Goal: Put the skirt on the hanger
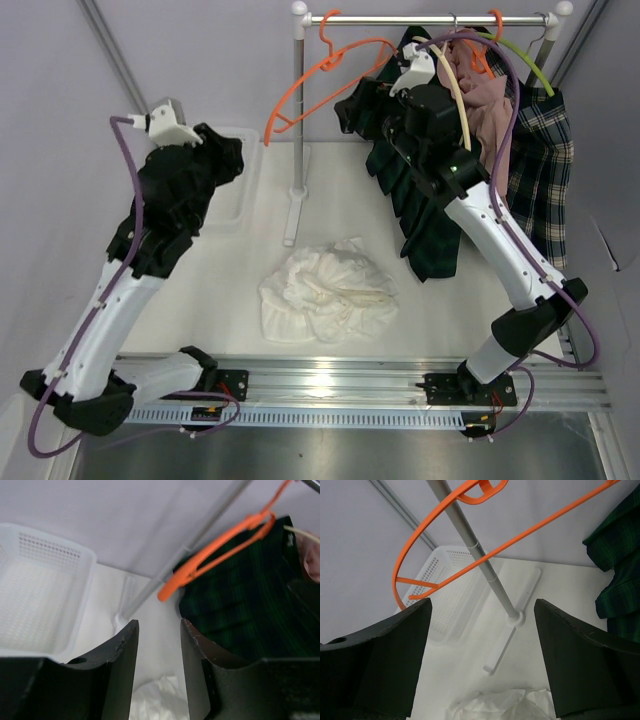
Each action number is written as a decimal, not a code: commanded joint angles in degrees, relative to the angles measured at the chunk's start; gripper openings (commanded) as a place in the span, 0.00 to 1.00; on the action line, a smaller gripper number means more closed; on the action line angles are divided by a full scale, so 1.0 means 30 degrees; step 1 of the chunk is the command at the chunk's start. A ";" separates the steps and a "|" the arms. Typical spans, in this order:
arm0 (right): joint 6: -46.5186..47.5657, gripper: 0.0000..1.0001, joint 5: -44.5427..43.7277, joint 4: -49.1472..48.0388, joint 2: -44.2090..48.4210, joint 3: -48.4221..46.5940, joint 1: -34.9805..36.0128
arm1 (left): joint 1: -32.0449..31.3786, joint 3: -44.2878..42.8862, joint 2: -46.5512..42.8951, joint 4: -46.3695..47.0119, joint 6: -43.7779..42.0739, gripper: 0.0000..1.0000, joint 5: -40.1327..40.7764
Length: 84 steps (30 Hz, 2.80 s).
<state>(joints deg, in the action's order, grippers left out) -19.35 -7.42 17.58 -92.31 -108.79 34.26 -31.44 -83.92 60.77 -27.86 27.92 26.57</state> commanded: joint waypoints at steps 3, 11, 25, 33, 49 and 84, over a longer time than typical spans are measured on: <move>0.0416 0.89 0.0714 -0.1349 -0.0312 -0.1352 0.0006 | 0.1514 -0.2022 0.3877 0.1580 0.1384 0.43 -0.0357; 0.0826 0.91 0.1653 -0.1731 -0.0752 -0.1470 0.0123 | 0.2891 -0.4457 0.8596 0.3042 0.2147 0.52 -0.3606; 0.1998 0.93 0.1039 -0.0883 -0.3006 -0.3986 0.0474 | 0.2629 -0.1356 0.7839 0.6293 0.2265 0.51 -0.8708; 0.3284 0.94 -0.0890 0.1751 -0.6402 -0.9259 0.1527 | 0.1898 -0.0240 0.7691 0.7556 0.2382 0.52 -1.0143; 0.4136 0.14 -0.2361 0.3192 -0.6672 -0.9528 0.0182 | 0.1428 -0.0240 0.6902 0.7030 0.1826 0.53 -1.0320; 0.2704 0.00 0.0041 0.3338 0.0384 -0.2822 -0.0639 | 0.1428 0.2309 0.2448 0.4337 -0.0723 0.67 -1.0732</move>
<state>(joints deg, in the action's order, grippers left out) -8.88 -9.06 28.84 -96.12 -120.38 32.53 -26.89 -77.21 70.67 -13.41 27.75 -6.20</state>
